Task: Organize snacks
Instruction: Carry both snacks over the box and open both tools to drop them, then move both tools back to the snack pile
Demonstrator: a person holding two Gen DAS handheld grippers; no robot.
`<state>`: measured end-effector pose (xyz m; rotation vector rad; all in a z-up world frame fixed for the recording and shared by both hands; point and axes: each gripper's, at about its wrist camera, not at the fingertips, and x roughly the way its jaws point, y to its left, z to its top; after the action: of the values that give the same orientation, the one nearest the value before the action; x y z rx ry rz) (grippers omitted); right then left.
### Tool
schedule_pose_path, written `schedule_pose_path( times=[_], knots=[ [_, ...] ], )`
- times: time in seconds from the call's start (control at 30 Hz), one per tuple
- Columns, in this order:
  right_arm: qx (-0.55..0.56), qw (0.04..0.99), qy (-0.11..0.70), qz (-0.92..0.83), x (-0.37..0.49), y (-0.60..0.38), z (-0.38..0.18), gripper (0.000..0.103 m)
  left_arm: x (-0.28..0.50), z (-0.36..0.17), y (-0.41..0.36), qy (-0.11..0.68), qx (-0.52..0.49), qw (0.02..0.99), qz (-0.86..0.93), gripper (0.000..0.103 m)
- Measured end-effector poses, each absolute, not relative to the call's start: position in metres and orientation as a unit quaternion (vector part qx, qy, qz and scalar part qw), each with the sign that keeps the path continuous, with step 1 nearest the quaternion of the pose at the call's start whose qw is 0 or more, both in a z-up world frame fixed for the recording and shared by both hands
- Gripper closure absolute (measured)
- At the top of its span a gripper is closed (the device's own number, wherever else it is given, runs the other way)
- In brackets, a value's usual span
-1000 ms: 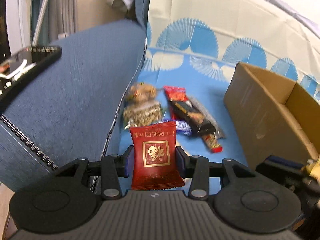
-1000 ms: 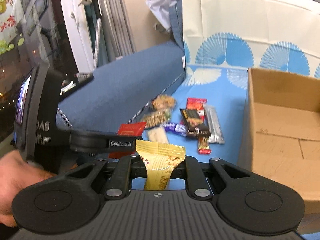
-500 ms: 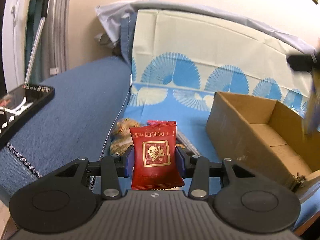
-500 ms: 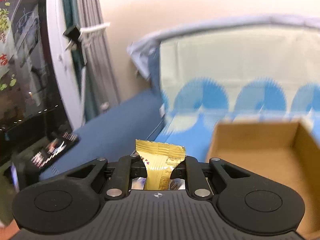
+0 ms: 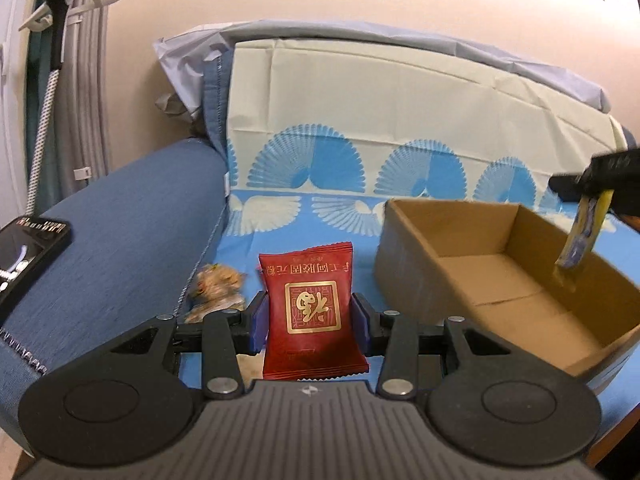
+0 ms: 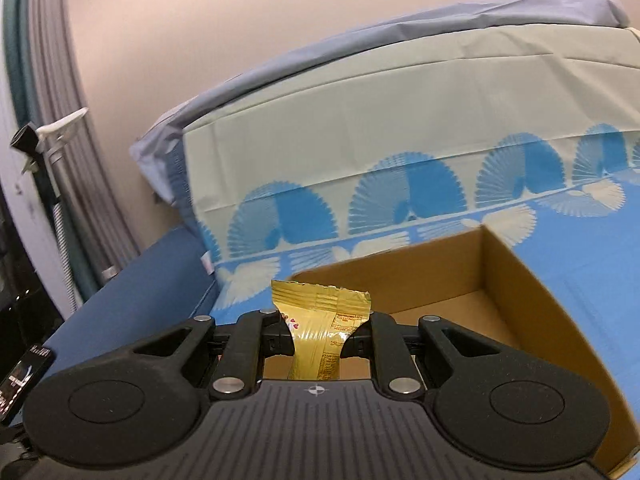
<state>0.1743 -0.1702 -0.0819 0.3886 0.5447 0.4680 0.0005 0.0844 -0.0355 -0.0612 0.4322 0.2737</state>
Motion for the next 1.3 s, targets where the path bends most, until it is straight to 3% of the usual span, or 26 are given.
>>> schedule_pose_path(
  times=[0.5, 1.0, 1.07, 1.1, 1.13, 1.17, 1.23, 1.3],
  knots=[
    [0.228, 0.923, 0.259, 0.171, 0.192, -0.216, -0.096, 0.087, 0.061, 0.025, -0.004, 0.173, -0.035, 0.983, 0.039, 0.056],
    [0.252, 0.925, 0.25, 0.132, 0.192, -0.242, -0.097, 0.087, 0.135, 0.053, -0.069, 0.176, -0.026, 0.984, -0.005, 0.055],
    [0.254, 0.925, 0.253, 0.126, 0.193, -0.243, -0.098, 0.086, 0.14, 0.057, -0.071, 0.179, -0.029, 0.983, -0.017, 0.044],
    [0.256, 0.924, 0.256, 0.124, 0.193, -0.244, -0.099, 0.084, 0.141, 0.059, -0.072, 0.177, -0.03, 0.983, -0.025, 0.037],
    [0.256, 0.923, 0.261, 0.121, 0.194, -0.243, -0.101, 0.08, 0.14, 0.061, -0.073, 0.172, -0.029, 0.984, -0.029, 0.022],
    [0.255, 0.921, 0.269, 0.12, 0.195, -0.242, -0.103, 0.075, 0.138, 0.062, -0.073, 0.164, -0.025, 0.986, -0.029, 0.017],
    [0.254, 0.919, 0.279, 0.116, 0.196, -0.238, -0.105, 0.047, 0.131, 0.062, -0.072, 0.153, -0.013, 0.988, -0.03, 0.017],
    [0.244, 0.922, 0.279, 0.111, 0.196, -0.235, -0.106, 0.043, 0.122, 0.058, -0.066, 0.151, -0.01, 0.988, -0.028, 0.017]
  ],
)
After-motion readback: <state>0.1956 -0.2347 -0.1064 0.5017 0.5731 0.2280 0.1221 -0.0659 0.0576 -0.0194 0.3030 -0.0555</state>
